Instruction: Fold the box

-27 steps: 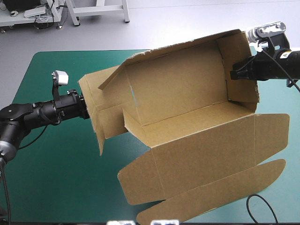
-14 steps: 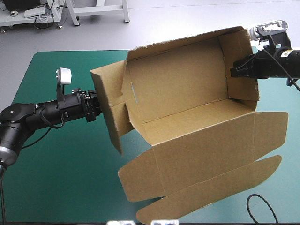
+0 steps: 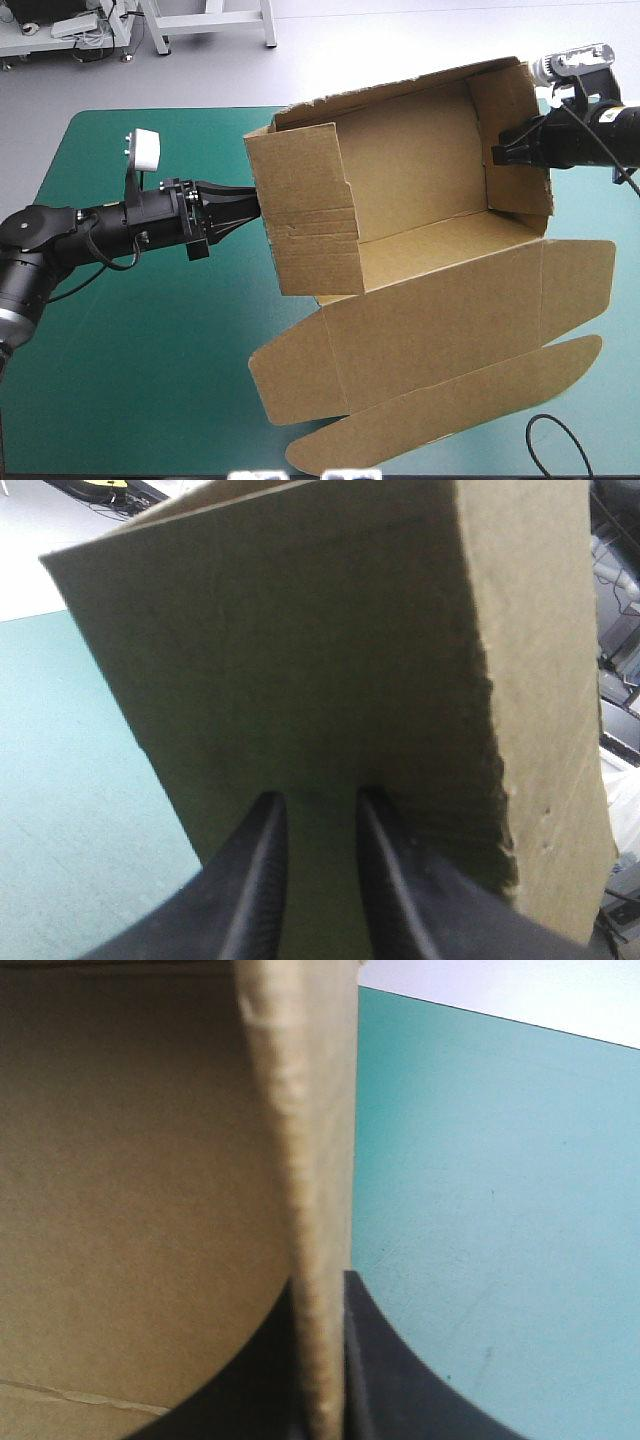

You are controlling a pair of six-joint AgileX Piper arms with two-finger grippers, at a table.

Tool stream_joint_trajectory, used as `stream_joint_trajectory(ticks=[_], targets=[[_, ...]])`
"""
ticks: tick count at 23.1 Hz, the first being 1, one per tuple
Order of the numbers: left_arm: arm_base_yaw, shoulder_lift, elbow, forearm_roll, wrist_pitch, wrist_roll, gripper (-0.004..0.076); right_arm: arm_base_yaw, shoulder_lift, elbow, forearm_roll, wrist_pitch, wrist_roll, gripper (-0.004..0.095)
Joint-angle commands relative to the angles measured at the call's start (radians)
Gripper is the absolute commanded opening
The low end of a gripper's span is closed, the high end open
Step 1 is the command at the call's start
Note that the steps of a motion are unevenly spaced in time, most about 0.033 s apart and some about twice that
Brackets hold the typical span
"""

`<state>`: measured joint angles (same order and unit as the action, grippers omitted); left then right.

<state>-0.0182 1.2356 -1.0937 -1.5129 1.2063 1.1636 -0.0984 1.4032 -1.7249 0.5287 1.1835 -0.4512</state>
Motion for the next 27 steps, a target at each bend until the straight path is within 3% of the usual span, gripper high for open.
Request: stream_joint_trajectory(ticks=[1,2,12,18,27], targets=[[-0.008,-0.025,-0.034,-0.095,0.090,-0.014,0.0316,-0.006,-0.034,-0.031,0.050,-0.071,0.011,-0.0016],[-0.008,-0.025,-0.034,-0.109,0.090,-0.020,0.0380,-0.006,-0.034,-0.031,0.050,-0.075,0.014,-0.0016],[-0.130,-0.025,-0.042,-0.170,0.085,-0.002,0.0406,-0.006,-0.034,-0.031,0.043,-0.094,0.018,-0.0016],[-0.145,-0.025,-0.042,-0.111,-0.029,-0.021,0.0413,-0.004,-0.034,-0.031,0.043,-0.094,0.030,-0.0016],[-0.260,-0.025,-0.108,0.025,-0.330,-0.067,0.0412,-0.004,-0.034,-0.031,0.028,-0.134,0.074,-0.0010]])
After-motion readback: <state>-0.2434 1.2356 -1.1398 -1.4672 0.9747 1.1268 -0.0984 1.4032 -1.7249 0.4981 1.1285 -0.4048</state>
